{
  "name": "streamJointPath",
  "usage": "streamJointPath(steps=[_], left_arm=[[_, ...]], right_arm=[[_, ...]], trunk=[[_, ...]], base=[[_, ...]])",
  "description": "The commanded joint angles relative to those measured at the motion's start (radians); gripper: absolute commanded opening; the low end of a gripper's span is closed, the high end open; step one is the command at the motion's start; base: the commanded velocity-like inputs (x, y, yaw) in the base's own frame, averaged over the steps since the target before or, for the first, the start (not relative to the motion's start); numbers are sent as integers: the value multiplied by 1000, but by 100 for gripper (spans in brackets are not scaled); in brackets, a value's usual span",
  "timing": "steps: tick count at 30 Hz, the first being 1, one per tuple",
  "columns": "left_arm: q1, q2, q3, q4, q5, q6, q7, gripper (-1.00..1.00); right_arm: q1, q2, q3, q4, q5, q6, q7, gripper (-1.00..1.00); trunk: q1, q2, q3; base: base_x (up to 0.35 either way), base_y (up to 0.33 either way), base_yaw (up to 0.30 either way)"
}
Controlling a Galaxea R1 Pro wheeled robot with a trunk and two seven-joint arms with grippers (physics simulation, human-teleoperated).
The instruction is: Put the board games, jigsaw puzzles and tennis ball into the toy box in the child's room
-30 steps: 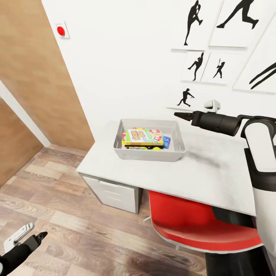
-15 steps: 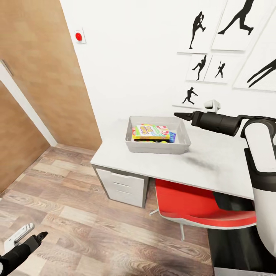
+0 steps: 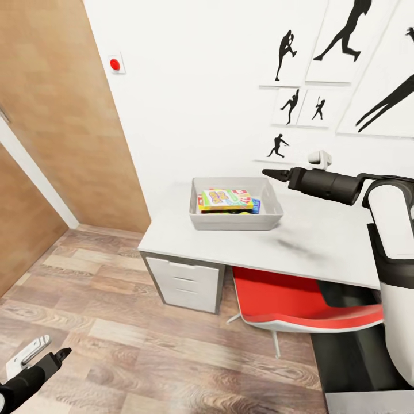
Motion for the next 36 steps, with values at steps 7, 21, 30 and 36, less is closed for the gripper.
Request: streamJointPath(steps=[7, 21, 30, 36], left_arm=[[0, 0, -2, -2, 10, 2, -6, 100], [-1, -10, -1, 16, 6, 2, -38, 100], [-2, -12, 0, 26, 6, 2, -41, 100], [-3, -12, 0, 33, 6, 2, -43, 100]], right_arm=[[10, 0, 0, 0, 7, 3, 6, 100], [16, -1, -3, 0, 8, 3, 6, 100], [16, -1, -3, 0, 8, 3, 6, 100], [16, -1, -3, 0, 8, 3, 6, 100]], trunk=[[1, -2, 10], [1, -2, 31], [1, -2, 45], [1, -2, 54]], base=[[-3, 21, -160], [-1, 113, -182], [0, 285, -195], [0, 307, -196]])
